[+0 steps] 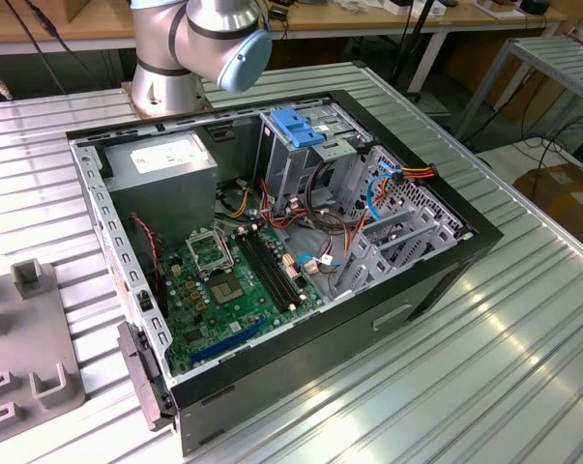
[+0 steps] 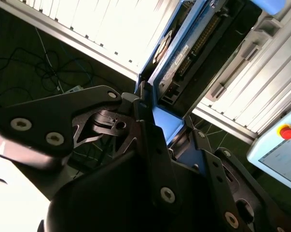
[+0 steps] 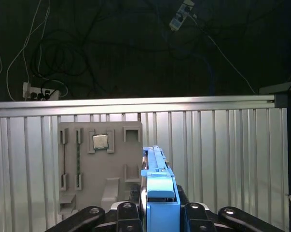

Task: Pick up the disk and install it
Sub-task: 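Pick up the disk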

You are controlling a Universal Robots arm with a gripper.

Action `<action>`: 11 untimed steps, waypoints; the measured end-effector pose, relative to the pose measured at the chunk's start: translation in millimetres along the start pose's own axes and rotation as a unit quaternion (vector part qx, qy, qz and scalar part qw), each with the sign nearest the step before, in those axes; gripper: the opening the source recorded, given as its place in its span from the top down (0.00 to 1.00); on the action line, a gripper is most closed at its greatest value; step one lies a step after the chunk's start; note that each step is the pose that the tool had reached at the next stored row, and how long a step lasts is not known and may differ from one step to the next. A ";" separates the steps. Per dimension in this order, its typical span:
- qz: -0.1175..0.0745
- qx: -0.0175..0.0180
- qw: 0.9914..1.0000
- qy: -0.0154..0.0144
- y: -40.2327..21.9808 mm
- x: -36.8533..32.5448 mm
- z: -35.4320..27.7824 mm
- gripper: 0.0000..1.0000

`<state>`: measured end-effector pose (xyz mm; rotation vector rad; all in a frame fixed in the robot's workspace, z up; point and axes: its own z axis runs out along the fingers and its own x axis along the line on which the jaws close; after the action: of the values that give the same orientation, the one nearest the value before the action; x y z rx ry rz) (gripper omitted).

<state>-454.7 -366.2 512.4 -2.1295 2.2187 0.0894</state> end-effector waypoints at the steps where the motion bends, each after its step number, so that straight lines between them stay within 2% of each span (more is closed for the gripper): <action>1: 0.000 0.000 1.000 0.000 -1.5 -0.1 0.0 0.63; 11: 0.000 0.000 1.000 0.000 -23.8 -1.0 0.1 0.63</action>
<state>-430.9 -366.3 512.5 -2.1296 2.2186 0.0894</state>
